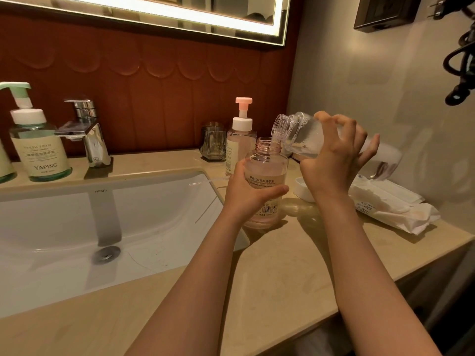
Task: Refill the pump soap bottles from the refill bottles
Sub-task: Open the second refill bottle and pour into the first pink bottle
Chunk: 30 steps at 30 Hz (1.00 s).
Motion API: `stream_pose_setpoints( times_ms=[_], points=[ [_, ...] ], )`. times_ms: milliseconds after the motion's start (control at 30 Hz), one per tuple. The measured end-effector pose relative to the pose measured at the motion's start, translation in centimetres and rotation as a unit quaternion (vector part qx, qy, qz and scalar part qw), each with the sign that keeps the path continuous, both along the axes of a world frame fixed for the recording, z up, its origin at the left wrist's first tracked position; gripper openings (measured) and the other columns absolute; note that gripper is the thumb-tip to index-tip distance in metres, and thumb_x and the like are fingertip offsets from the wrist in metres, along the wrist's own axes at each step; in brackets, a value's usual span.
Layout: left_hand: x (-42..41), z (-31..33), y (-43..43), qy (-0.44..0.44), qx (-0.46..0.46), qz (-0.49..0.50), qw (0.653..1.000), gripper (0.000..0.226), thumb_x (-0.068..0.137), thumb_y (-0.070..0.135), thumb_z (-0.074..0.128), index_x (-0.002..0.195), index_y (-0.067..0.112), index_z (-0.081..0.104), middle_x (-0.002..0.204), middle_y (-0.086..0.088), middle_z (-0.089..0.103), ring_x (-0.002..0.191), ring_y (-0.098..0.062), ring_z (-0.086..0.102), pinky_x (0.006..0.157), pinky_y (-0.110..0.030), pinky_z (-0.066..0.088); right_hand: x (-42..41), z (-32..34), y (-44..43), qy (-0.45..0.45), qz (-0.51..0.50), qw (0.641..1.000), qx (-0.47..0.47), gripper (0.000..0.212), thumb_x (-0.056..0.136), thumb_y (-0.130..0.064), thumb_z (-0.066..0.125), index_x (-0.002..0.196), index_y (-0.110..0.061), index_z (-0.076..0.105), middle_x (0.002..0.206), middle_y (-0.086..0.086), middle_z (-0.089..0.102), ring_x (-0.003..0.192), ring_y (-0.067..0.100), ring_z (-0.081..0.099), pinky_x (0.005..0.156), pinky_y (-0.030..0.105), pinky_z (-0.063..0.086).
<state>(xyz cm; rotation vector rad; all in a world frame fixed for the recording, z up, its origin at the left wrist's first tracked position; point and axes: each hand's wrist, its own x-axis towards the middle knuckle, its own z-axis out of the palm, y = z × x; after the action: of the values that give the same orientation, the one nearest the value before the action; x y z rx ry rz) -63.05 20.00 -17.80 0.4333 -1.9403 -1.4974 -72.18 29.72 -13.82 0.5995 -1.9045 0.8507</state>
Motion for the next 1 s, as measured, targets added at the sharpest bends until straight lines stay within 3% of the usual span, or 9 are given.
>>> stream_pose_setpoints(
  times_ms=[133, 233, 367, 533, 633, 733, 833, 1000],
  points=[
    [0.1, 0.0, -0.2, -0.004, 0.001, 0.004, 1.000, 0.086, 0.064, 0.025, 0.083, 0.134, 0.025, 0.034, 0.126, 0.004, 0.051, 0.118, -0.017, 0.050, 0.095, -0.035, 0.045, -0.2, 0.1, 0.3, -0.037, 0.010, 0.999, -0.030, 0.066, 0.064, -0.008, 0.067, 0.125, -0.025, 0.052, 0.125, 0.007, 0.049, 0.120, 0.028, 0.041, 0.106, 0.046, 0.018],
    [0.3, 0.1, -0.5, -0.009, 0.022, 0.009, 1.000, 0.094, 0.064, 0.023, 0.083, 0.140, 0.025, 0.027, 0.135, 0.000, 0.047, 0.122, -0.020, 0.046, 0.101, -0.041, 0.041, -0.3, 0.2, 0.6, -0.079, 0.022, 0.995, -0.053, 0.067, 0.067, -0.020, 0.070, 0.129, -0.026, 0.047, 0.127, 0.005, 0.048, 0.118, 0.026, 0.042, 0.097, 0.038, 0.025],
    [0.5, 0.3, -0.7, -0.007, 0.053, -0.005, 0.999, 0.090, 0.072, 0.012, 0.076, 0.143, 0.023, 0.022, 0.134, -0.003, 0.046, 0.114, -0.016, 0.045, 0.095, -0.036, 0.038, -0.5, 0.3, 1.0, -0.100, 0.047, 0.991, -0.075, 0.073, 0.063, -0.031, 0.077, 0.129, -0.023, 0.047, 0.124, 0.005, 0.050, 0.114, 0.025, 0.044, 0.087, 0.032, 0.029],
    [0.4, 0.4, -0.7, -0.030, 0.069, -0.028, 0.997, 0.081, 0.075, 0.012, 0.072, 0.141, 0.018, 0.025, 0.128, -0.003, 0.048, 0.111, -0.016, 0.046, 0.088, -0.033, 0.039, -0.1, 0.4, 0.7, -0.115, 0.088, 0.985, -0.095, 0.073, 0.062, -0.038, 0.078, 0.126, -0.019, 0.048, 0.123, 0.005, 0.052, 0.110, 0.023, 0.048, 0.083, 0.032, 0.041],
    [0.5, 0.4, -0.7, -0.049, 0.068, -0.046, 0.995, 0.071, 0.078, 0.010, 0.068, 0.137, 0.017, 0.031, 0.123, -0.003, 0.051, 0.110, -0.019, 0.048, 0.085, -0.033, 0.039, -0.1, 0.6, 0.7, -0.165, 0.118, 0.971, -0.125, 0.072, 0.062, -0.038, 0.079, 0.123, -0.017, 0.047, 0.123, 0.003, 0.052, 0.108, 0.020, 0.050, 0.073, 0.026, 0.039],
    [0.8, 0.4, -0.8, -0.051, 0.091, -0.061, 0.993, 0.060, 0.081, 0.009, 0.060, 0.135, 0.017, 0.035, 0.121, -0.005, 0.052, 0.115, -0.024, 0.047, 0.088, -0.037, 0.039, -0.3, 0.4, 0.8, -0.209, 0.134, 0.957, -0.147, 0.074, 0.064, -0.037, 0.080, 0.126, -0.014, 0.045, 0.126, 0.002, 0.051, 0.110, 0.018, 0.049, 0.075, 0.025, 0.036],
    [1.2, 0.6, -0.7, -0.045, 0.101, -0.072, 0.991, 0.072, 0.061, 0.022, 0.053, 0.131, 0.018, 0.039, 0.121, -0.006, 0.053, 0.116, -0.027, 0.046, 0.094, -0.043, 0.041, -0.4, 0.1, 0.8, -0.233, 0.136, 0.952, -0.146, 0.077, 0.065, -0.036, 0.080, 0.128, -0.012, 0.042, 0.129, 0.003, 0.049, 0.113, 0.018, 0.048, 0.077, 0.024, 0.034],
    [1.2, 0.7, -0.7, -0.039, 0.102, -0.077, 0.991, 0.068, 0.059, 0.023, 0.048, 0.126, 0.018, 0.042, 0.118, -0.006, 0.054, 0.113, -0.025, 0.048, 0.073, -0.028, 0.042, -1.1, -0.2, 0.9, -0.272, 0.133, 0.940, -0.157, 0.080, 0.066, -0.034, 0.080, 0.131, -0.013, 0.038, 0.134, 0.005, 0.045, 0.120, 0.023, 0.045, 0.080, 0.027, 0.034]
  ],
)
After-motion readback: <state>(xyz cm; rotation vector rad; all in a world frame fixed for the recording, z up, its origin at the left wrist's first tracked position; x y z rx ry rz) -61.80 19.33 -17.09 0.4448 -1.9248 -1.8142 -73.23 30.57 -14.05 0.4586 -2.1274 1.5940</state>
